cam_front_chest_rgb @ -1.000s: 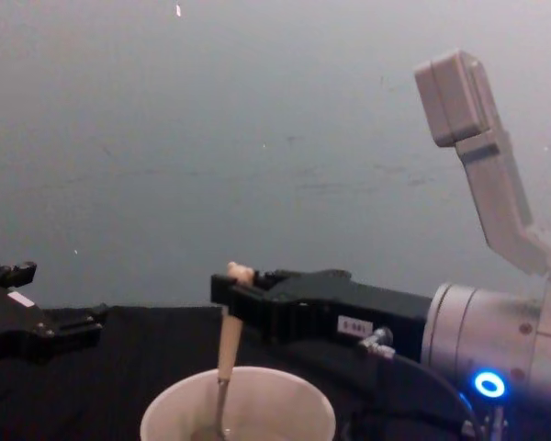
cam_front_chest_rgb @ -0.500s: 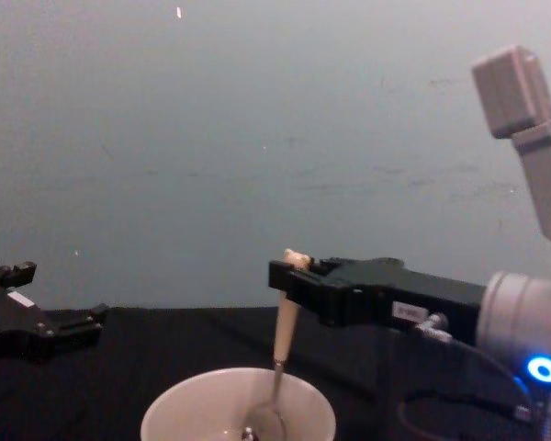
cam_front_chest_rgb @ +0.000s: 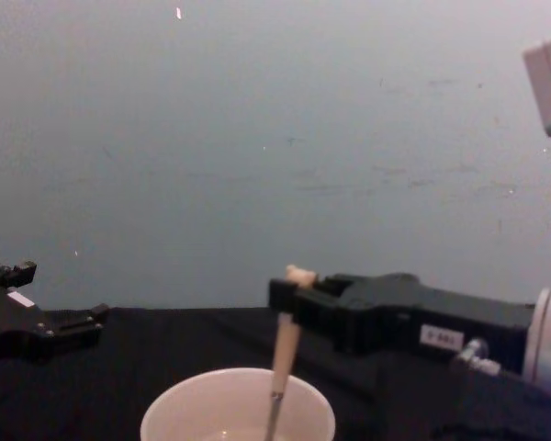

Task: Pick up the stirring spoon with one hand, stir inside the cup, then place it back in its original position.

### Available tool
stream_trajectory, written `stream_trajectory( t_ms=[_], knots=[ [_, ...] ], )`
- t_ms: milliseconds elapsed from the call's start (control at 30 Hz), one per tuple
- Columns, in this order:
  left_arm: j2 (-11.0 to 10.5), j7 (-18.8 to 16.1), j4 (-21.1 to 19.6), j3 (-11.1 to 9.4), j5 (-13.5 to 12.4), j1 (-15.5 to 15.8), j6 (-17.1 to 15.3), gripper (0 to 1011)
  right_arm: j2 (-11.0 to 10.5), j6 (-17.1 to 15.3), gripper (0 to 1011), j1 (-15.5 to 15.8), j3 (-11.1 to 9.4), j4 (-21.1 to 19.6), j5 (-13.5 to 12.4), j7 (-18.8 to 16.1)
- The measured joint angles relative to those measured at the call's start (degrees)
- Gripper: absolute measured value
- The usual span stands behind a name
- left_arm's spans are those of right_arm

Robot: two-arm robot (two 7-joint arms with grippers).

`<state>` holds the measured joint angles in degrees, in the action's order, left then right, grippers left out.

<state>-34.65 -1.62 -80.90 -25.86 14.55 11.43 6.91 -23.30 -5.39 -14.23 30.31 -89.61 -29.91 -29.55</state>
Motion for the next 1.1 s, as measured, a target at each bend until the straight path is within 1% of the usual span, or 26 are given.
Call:
stream_trajectory(
  t_ms=[133, 233, 267, 367, 533, 567, 633, 700, 833, 967, 1100],
  knots=[
    [0.00, 0.00, 0.00, 0.00, 0.00, 0.00, 0.00, 1001, 0.56, -0.15, 215, -0.11, 1.46, -0.14, 0.05, -0.28],
    [0.00, 0.00, 0.00, 0.00, 0.00, 0.00, 0.00, 1001, 1.22, -0.17, 216, -0.41, 2.28, -0.02, 0.13, -0.25],
    [0.00, 0.00, 0.00, 0.00, 0.00, 0.00, 0.00, 1001, 1.73, -0.15, 215, -0.69, 2.73, 0.26, 0.30, -0.14],
    [0.00, 0.00, 0.00, 0.00, 0.00, 0.00, 0.00, 1001, 2.54, -0.06, 215, -1.20, 3.19, 0.86, 0.51, 0.21],
    [0.00, 0.00, 0.00, 0.00, 0.00, 0.00, 0.00, 1001, 4.84, 0.41, 216, -2.87, 3.69, 3.30, 1.20, 1.53],
    [0.00, 0.00, 0.00, 0.00, 0.00, 0.00, 0.00, 1001, 4.84, 0.41, 216, -2.87, 3.69, 3.30, 1.20, 1.53],
    [0.00, 0.00, 0.00, 0.00, 0.00, 0.00, 0.01, 1002, 5.80, 0.60, 216, -3.65, 3.65, 4.76, 1.59, 2.31],
    [0.00, 0.00, 0.00, 0.00, 0.00, 0.00, 0.00, 1001, 6.20, 0.64, 216, -3.99, 3.47, 5.43, 1.73, 2.71],
    [0.00, 0.00, 0.00, 0.00, 0.00, 0.00, 0.00, 1001, 7.04, 0.81, 216, -4.75, 2.64, 7.14, 2.06, 3.74],
    [0.00, 0.00, 0.00, 0.00, 0.00, 0.00, 0.00, 1001, 7.38, 0.83, 215, -5.11, 1.90, 7.94, 2.13, 4.31],
    [0.00, 0.00, 0.00, 0.00, 0.00, 0.00, 0.00, 1001, 7.45, 0.78, 216, -5.29, 0.61, 8.34, 1.97, 4.74]
  ],
)
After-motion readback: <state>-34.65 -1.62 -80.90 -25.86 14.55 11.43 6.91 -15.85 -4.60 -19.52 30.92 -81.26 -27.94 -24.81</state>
